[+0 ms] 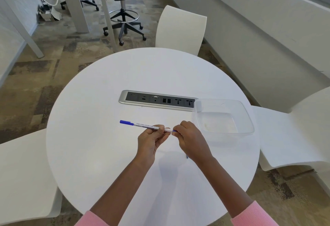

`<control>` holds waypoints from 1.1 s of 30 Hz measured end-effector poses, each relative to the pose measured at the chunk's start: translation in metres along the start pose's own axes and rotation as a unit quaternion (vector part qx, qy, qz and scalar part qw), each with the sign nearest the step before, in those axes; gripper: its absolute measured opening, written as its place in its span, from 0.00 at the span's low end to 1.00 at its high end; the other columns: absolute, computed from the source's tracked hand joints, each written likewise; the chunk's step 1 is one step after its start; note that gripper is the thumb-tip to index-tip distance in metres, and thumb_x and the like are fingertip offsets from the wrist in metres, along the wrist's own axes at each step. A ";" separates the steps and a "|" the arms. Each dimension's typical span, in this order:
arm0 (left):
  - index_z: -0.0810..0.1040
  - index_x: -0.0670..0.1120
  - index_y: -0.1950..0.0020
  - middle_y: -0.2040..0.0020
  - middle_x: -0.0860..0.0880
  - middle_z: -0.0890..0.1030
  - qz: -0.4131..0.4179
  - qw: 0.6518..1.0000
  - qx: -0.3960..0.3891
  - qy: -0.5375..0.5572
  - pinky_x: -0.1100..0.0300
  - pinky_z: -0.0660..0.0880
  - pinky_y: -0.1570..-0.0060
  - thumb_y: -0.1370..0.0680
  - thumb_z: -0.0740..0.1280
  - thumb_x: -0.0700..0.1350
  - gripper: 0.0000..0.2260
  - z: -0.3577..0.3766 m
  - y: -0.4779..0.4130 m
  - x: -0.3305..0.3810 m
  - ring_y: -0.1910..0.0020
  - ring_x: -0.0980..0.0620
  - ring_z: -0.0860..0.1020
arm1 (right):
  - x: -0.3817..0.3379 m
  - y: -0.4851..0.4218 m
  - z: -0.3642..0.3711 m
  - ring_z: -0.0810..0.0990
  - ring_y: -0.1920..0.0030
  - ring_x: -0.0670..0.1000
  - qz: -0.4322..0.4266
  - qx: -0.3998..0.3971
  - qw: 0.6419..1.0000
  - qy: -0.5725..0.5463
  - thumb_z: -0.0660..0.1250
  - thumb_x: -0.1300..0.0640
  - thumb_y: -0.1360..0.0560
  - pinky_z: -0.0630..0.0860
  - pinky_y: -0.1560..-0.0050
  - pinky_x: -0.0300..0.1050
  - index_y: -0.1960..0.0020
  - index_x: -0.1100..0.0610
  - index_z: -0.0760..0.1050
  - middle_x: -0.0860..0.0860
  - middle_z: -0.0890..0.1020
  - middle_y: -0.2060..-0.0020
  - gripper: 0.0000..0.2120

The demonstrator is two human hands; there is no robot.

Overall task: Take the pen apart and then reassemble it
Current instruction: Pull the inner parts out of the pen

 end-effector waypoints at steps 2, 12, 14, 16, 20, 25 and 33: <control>0.78 0.38 0.58 0.66 0.45 0.83 0.000 1.000 -0.001 -0.003 0.67 0.79 0.65 0.25 0.64 0.34 0.04 0.000 0.000 0.000 0.67 0.54 0.83 | -0.002 -0.002 -0.002 0.71 0.63 0.56 0.014 -0.031 0.999 -0.028 0.61 0.61 0.27 0.63 0.64 0.41 0.60 0.65 0.76 0.58 0.74 0.68 0.09; 0.78 0.37 0.58 0.68 0.47 0.83 0.001 1.000 -0.005 -0.012 0.67 0.79 0.64 0.25 0.65 0.34 0.03 0.003 0.000 -0.004 0.67 0.54 0.83 | 0.013 -0.002 0.000 0.69 0.72 0.47 0.222 -0.181 0.908 -0.305 0.60 0.61 0.24 0.67 0.70 0.37 0.71 0.56 0.72 0.50 0.73 0.75 0.17; 0.78 0.37 0.58 0.68 0.47 0.84 0.004 1.000 -0.008 -0.009 0.67 0.79 0.64 0.26 0.65 0.34 0.03 0.004 -0.001 -0.002 0.67 0.54 0.83 | 0.012 -0.001 -0.001 0.70 0.71 0.47 0.214 -0.160 0.923 -0.277 0.60 0.60 0.24 0.68 0.67 0.37 0.67 0.56 0.74 0.49 0.74 0.73 0.14; 0.78 0.37 0.57 0.67 0.47 0.84 0.004 1.000 -0.005 -0.008 0.67 0.79 0.64 0.25 0.65 0.34 0.03 0.004 -0.001 -0.001 0.67 0.53 0.83 | 0.010 0.001 -0.003 0.70 0.70 0.45 0.178 -0.113 0.954 -0.216 0.62 0.58 0.24 0.66 0.67 0.35 0.60 0.58 0.76 0.49 0.74 0.71 0.08; 0.78 0.38 0.57 0.63 0.44 0.83 0.005 1.000 0.009 -0.008 0.66 0.80 0.63 0.25 0.65 0.34 0.03 0.002 -0.003 0.001 0.67 0.53 0.83 | 0.004 0.002 -0.006 0.69 0.67 0.46 0.091 -0.034 0.988 -0.123 0.64 0.60 0.26 0.63 0.66 0.31 0.54 0.59 0.76 0.51 0.74 0.66 0.03; 0.78 0.38 0.57 0.60 0.42 0.81 0.004 1.000 0.008 -0.012 0.66 0.80 0.64 0.25 0.64 0.34 0.04 0.002 -0.001 -0.001 0.67 0.53 0.83 | 0.001 -0.001 -0.005 0.73 0.64 0.56 0.025 -0.013 0.999 -0.029 0.61 0.60 0.30 0.64 0.64 0.39 0.60 0.63 0.76 0.58 0.78 0.66 0.07; 0.78 0.38 0.58 0.65 0.45 0.83 0.001 1.000 0.005 -0.016 0.67 0.79 0.65 0.25 0.64 0.34 0.04 0.004 -0.003 -0.002 0.68 0.54 0.83 | 0.004 -0.005 -0.005 0.69 0.60 0.51 0.066 -0.087 0.991 -0.075 0.61 0.61 0.25 0.60 0.64 0.41 0.55 0.64 0.77 0.54 0.73 0.65 0.08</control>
Point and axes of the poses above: each hand's wrist, its own y-axis away from the middle knuckle, its own z-axis out of the palm, x = y × z, the point moved 5 cm from there along -y, towards the middle knuckle
